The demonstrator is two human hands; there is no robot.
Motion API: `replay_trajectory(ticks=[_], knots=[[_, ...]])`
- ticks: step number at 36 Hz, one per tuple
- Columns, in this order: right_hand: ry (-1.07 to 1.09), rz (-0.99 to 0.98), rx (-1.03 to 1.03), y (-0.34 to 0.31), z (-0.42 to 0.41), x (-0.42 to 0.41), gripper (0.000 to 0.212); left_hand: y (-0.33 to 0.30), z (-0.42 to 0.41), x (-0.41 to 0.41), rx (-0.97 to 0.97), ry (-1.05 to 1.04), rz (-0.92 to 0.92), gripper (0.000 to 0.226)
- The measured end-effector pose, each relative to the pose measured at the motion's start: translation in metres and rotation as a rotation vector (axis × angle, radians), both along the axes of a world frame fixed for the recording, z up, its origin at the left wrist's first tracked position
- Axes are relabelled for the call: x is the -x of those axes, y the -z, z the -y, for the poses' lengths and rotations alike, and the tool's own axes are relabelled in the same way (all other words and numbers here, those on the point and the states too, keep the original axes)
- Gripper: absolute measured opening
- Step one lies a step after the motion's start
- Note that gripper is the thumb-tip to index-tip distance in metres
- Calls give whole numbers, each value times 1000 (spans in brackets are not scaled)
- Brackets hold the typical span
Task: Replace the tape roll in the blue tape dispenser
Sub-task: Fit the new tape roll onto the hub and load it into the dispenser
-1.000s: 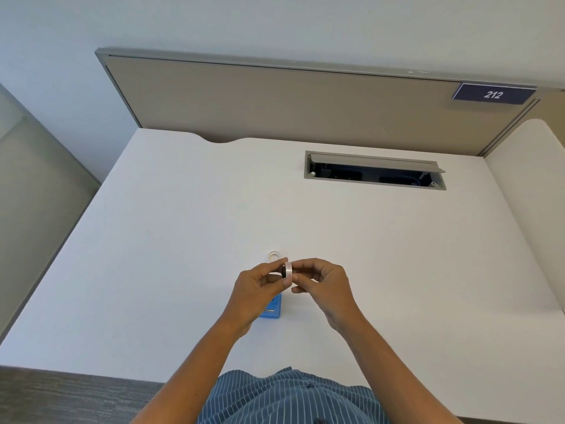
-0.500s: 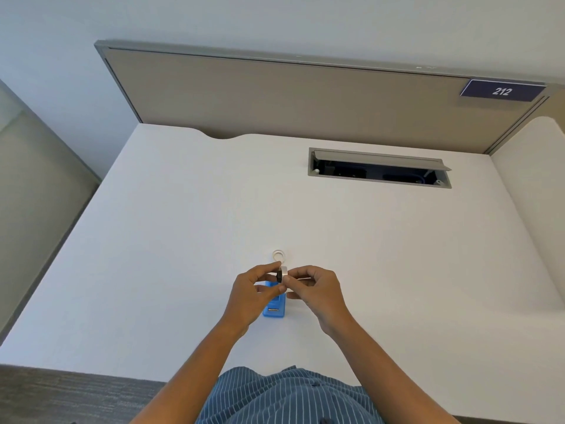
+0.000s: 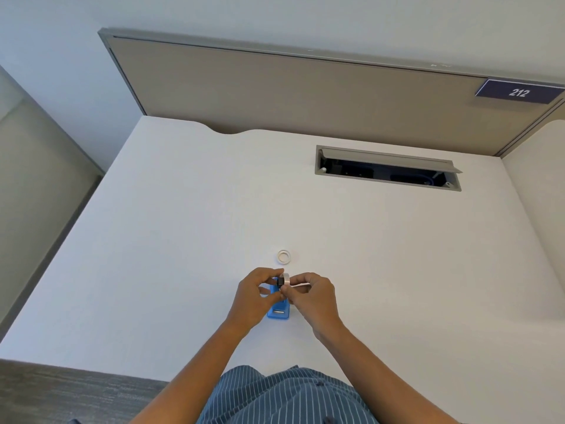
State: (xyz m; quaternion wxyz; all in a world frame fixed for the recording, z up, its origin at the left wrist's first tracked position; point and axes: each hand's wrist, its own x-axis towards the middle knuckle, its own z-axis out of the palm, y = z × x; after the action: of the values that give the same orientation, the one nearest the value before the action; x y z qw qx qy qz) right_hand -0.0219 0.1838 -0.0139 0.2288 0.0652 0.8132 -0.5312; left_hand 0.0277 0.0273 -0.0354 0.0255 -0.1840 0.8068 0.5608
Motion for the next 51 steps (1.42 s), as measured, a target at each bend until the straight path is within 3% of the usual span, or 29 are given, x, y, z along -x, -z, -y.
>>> replay_trajectory(ticks=[17, 32, 51], knots=[[-20, -186, -79, 13, 7, -3, 12, 12, 1, -9, -117, -87, 19, 55], [-102, -313, -143, 21, 10, -5, 11, 12, 0, -9, 14, -57, -13, 38], [-114, -275, -174, 31, 12, -11, 14, 22, 4, -9, 118, 2, 4, 36]])
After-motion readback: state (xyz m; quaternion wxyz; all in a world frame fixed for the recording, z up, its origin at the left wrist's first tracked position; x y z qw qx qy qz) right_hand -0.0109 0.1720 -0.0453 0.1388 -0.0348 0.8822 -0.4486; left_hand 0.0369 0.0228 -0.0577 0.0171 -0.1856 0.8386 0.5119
